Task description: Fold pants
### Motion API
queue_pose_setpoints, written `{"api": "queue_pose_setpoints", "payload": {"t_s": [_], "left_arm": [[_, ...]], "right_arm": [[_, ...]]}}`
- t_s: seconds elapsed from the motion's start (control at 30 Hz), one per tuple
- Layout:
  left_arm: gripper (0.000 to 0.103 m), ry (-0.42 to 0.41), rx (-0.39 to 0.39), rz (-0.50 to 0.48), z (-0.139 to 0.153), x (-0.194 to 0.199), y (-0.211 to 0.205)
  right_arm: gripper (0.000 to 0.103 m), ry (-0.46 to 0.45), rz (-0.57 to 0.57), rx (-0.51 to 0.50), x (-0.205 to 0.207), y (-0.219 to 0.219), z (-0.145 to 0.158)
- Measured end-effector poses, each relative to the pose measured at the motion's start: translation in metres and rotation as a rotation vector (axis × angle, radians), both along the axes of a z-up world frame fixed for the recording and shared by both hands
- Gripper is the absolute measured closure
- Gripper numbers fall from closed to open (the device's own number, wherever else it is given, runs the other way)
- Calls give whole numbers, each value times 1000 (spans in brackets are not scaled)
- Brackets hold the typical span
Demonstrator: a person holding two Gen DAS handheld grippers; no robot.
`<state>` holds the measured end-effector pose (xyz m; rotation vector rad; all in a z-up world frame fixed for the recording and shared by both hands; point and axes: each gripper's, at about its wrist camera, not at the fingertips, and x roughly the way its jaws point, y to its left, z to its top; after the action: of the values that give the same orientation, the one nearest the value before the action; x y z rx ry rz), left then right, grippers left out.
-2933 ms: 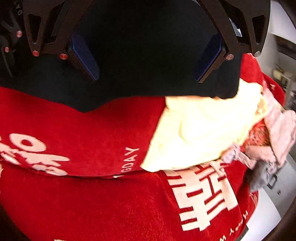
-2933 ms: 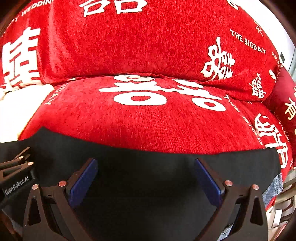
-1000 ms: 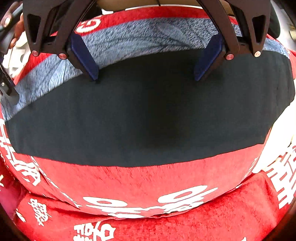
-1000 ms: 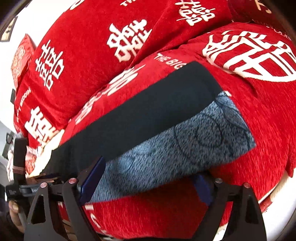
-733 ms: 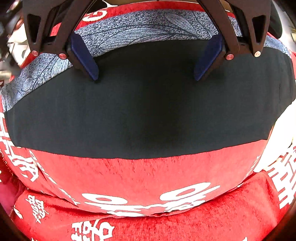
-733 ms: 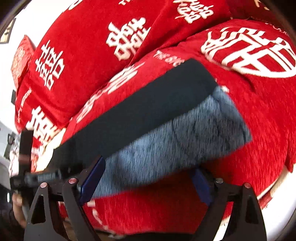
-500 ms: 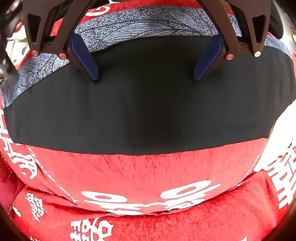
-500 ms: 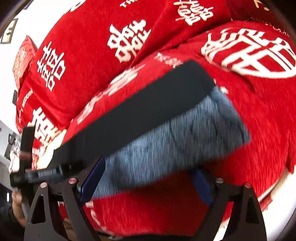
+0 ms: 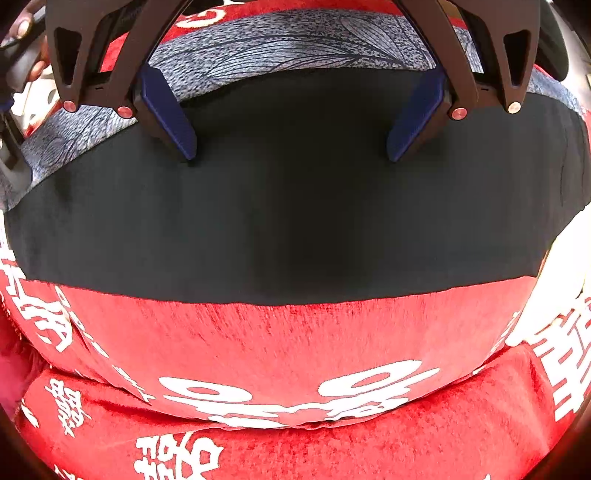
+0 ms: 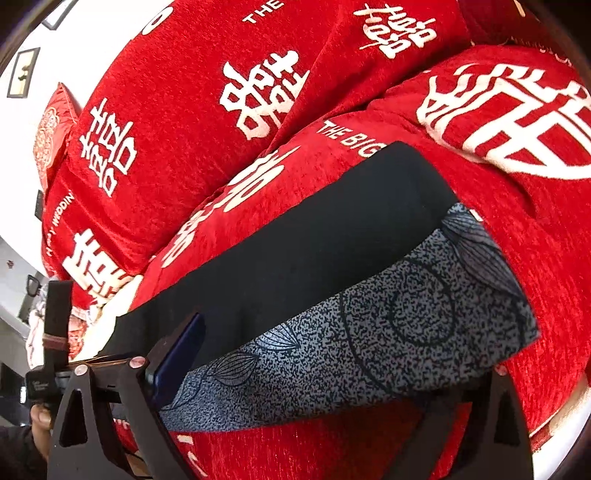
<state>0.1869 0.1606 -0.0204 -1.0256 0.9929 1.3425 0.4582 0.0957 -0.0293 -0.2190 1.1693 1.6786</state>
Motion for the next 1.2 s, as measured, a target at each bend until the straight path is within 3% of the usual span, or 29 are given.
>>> {"api": "queue_pose_setpoints", "payload": {"t_s": [0.2,0.27,0.4,0.47,0.5,0.53,0.6,0.7,0.83,0.87,1.0,1.2], "left_arm": [[0,-53,9,1,8,14,2],[0,-52,16,-20,10,24,1],[0,50,-3,-75,-3,47,4],[0,72,25,-66,-3,52,5],[0,76,22,-64,-3,52,6],[0,76,20,-59,-3,52,7],[0,71,18,-60,-3,51,10],[0,73,39,-89,-3,52,9],[0,37,13,-154,2,43,13],[0,26,4,-144,6,36,15],[0,-1,87,-38,31,-13,14],[0,-69,68,96,32,-96,8]], "right_arm": [[0,-127,-7,-36,-17,14,4],[0,-129,-19,-33,-17,17,5],[0,-79,-34,7,-9,17,4],[2,-86,-30,6,-9,16,5],[10,-107,-28,2,-10,16,7],[33,-132,-28,-6,-10,16,8],[64,-155,-43,-56,-6,18,6],[71,-124,-54,-55,-2,16,11],[75,-261,-42,10,-25,8,40],[76,-313,-35,46,-36,4,54],[78,-450,-11,138,-73,-7,89],[81,-617,68,242,-149,-17,118]]}}
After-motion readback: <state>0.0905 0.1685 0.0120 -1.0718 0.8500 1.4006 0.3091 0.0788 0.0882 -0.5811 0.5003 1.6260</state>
